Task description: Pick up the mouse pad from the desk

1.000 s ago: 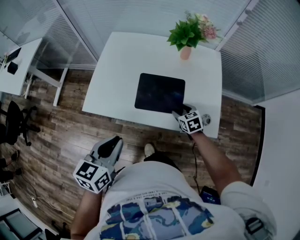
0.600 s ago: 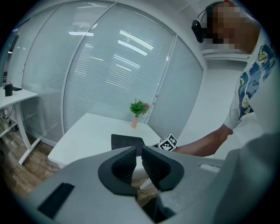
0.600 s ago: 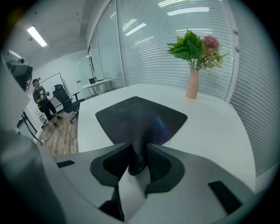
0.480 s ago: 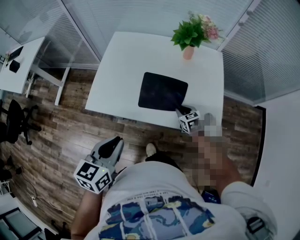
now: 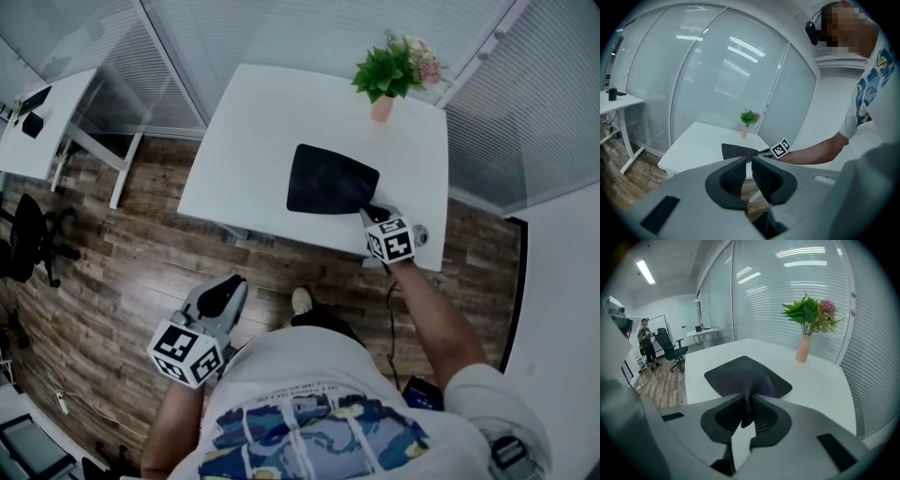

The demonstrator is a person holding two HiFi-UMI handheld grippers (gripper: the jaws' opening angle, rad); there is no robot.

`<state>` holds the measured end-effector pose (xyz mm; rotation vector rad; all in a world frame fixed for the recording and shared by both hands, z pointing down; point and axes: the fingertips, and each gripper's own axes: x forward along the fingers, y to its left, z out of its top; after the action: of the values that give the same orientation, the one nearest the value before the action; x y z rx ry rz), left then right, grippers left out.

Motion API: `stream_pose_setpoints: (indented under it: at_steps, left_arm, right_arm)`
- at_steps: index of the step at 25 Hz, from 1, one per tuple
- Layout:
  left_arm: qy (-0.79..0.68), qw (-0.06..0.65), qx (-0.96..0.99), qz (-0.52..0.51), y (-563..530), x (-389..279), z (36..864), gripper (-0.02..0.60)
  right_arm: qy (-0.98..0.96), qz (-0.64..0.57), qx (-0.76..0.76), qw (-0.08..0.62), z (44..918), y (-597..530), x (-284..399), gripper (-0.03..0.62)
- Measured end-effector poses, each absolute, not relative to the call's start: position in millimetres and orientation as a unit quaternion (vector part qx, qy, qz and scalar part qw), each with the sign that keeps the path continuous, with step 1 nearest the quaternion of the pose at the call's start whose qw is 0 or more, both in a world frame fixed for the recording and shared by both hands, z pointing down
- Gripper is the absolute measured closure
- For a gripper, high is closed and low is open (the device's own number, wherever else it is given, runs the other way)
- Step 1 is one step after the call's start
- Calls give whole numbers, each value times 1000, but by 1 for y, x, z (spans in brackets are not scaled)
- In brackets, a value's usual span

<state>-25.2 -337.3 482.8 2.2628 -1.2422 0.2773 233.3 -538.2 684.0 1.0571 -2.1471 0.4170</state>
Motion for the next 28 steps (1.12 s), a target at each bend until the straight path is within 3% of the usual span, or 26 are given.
stream_pose_setpoints:
  at_steps: [28]
  left_arm:
    - [-425,258,864,77,-233,-104,473,543]
  right_arm:
    - [-847,91,437,289,531,-461,165,565]
